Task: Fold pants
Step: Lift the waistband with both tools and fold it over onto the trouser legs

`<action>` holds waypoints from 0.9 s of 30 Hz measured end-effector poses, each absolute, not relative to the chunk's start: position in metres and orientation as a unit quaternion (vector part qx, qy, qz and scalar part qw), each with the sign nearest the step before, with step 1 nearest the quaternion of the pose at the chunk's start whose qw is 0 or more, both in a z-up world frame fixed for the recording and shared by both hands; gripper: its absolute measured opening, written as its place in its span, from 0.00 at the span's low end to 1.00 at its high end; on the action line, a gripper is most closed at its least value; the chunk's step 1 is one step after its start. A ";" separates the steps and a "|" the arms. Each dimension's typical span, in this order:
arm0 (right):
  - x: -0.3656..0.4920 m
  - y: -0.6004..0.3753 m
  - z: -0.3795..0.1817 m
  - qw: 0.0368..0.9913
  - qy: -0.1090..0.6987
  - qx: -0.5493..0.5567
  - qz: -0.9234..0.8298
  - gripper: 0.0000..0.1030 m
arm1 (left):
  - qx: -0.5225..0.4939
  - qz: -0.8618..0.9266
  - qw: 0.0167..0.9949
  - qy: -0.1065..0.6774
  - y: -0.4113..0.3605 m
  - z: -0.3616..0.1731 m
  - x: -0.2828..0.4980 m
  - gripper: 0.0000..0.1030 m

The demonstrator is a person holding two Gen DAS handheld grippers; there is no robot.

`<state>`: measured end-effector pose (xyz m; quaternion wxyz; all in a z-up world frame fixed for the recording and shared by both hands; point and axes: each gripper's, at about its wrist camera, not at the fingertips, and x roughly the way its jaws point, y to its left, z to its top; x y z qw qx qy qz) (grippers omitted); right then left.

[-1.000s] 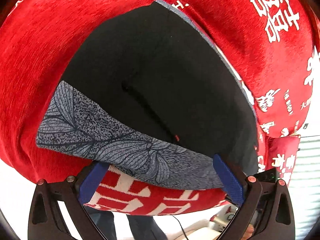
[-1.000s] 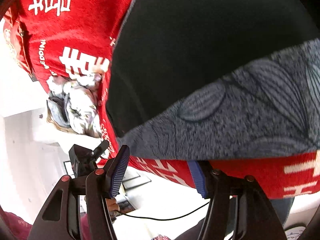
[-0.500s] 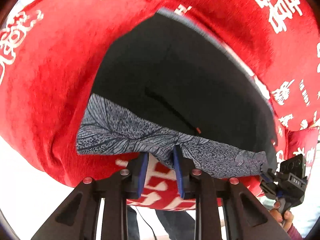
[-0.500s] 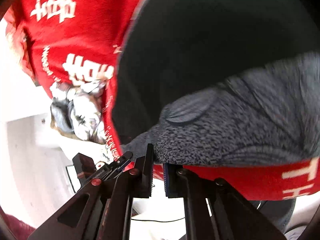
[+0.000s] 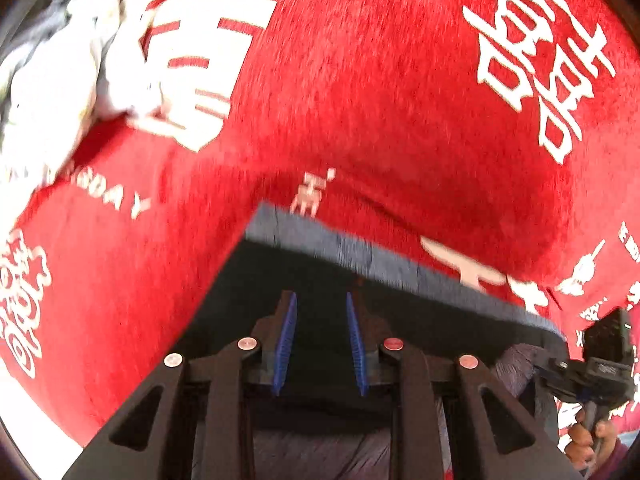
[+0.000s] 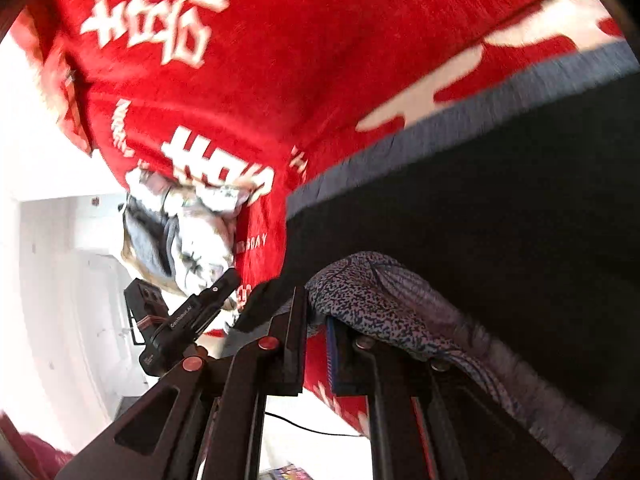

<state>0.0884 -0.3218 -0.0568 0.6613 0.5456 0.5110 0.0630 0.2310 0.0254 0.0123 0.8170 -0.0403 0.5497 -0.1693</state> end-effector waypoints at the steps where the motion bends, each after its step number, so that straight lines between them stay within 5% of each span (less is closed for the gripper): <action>1: 0.099 -0.330 -0.066 0.656 0.516 0.548 0.056 0.09 | -0.036 -0.167 0.822 0.543 0.026 0.020 0.234 0.26; 3: 0.113 -0.339 -0.085 0.646 0.531 0.547 0.047 0.09 | -0.028 -0.161 0.834 0.527 0.034 0.038 0.230 0.29; 6: 0.128 -0.343 -0.112 0.633 0.557 0.536 0.044 0.09 | -0.003 -0.141 0.845 0.516 0.041 0.052 0.219 0.62; 11: 0.144 -0.337 -0.116 0.622 0.582 0.522 0.045 0.22 | 0.070 -0.147 0.806 0.570 0.009 0.010 0.202 0.62; 15: 0.135 -0.320 -0.077 0.654 0.588 0.468 0.085 0.60 | 0.112 -0.153 0.777 0.600 -0.041 -0.052 0.197 0.62; 27: -0.113 -0.413 -0.022 0.650 0.545 0.517 -0.118 0.61 | 0.175 -0.347 0.683 0.619 -0.162 -0.039 0.090 0.62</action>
